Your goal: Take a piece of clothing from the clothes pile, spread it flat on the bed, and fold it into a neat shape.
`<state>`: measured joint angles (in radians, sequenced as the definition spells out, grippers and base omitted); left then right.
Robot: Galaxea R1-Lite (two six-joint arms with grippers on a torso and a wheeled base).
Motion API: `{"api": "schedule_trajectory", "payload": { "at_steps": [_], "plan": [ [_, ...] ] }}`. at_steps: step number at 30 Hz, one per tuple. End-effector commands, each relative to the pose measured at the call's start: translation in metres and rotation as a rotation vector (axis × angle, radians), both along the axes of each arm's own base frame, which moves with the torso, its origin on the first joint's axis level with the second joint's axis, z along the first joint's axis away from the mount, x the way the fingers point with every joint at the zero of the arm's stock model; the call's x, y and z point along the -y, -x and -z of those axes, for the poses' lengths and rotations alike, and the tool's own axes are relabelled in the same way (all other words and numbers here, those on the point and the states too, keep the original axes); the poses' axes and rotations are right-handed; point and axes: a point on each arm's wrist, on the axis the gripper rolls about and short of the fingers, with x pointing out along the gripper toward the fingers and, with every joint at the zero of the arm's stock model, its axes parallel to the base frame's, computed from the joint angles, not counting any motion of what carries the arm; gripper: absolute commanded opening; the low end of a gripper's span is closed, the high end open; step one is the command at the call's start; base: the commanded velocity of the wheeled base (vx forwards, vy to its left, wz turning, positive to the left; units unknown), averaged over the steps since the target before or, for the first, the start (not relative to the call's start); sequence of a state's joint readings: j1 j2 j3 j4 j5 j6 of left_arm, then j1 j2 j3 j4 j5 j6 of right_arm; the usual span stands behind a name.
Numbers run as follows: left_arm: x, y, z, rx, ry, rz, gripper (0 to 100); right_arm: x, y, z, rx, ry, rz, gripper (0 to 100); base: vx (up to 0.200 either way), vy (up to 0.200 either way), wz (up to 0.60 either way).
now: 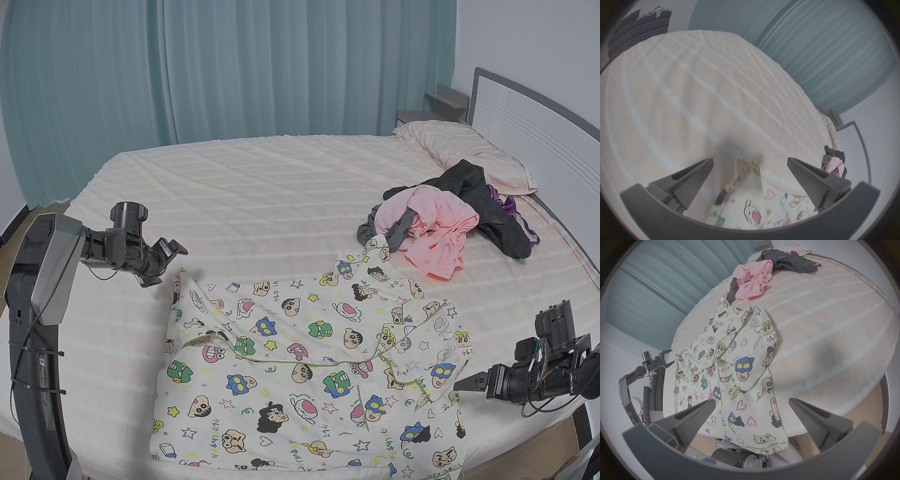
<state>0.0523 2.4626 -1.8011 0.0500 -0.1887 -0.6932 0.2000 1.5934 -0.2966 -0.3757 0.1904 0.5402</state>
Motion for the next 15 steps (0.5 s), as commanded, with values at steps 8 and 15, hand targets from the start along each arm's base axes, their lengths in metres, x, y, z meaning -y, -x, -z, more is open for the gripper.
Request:
{"api": "schedule_trajectory", "payload": {
  "at_steps": [8,15],
  "plan": [
    [0.034,0.092,-0.039,-0.131,0.202,0.099,100,-0.003,0.001,0.002,-0.01,0.0,-0.015,100,0.0,0.0,0.0],
    [0.071,0.13,-0.027,-0.119,0.296,0.061,100,-0.003,0.002,0.001,-0.006,-0.001,-0.018,100,0.0,0.0,0.0]
  ]
}}
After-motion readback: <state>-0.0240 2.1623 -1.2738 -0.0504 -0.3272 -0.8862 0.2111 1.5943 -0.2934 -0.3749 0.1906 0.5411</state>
